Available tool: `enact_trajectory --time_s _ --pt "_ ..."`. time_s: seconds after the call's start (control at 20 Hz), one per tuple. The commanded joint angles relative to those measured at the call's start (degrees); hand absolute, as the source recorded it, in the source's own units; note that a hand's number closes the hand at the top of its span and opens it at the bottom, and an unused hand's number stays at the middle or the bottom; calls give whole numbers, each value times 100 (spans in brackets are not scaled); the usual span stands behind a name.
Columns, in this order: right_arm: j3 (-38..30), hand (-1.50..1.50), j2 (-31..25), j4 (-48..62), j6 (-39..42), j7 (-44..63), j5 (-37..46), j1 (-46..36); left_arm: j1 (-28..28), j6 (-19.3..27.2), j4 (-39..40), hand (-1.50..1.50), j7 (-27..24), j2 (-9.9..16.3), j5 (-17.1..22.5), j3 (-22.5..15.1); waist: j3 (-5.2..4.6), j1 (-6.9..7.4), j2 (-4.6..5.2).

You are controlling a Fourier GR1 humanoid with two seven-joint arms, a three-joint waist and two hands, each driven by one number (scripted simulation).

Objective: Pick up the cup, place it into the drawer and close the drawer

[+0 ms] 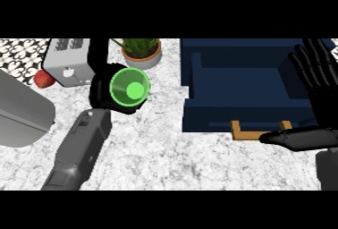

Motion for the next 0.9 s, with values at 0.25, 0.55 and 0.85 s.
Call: enact_trajectory --time_s 0.25,0.55,0.85 --pt "-30 -150 32 93 -89 25 73 -46 -1054 902 -1333 150 1995 -319 494 -1029 0 -40 -15" --pt "-9 -150 39 -234 9 -110 49 226 -1828 1622 -1457 150 2878 -324 638 -1495 -2 -113 24" --pt "-144 -150 -38 156 178 -378 -93 85 -3030 2484 -156 150 3684 -325 949 -1894 5 -326 82"
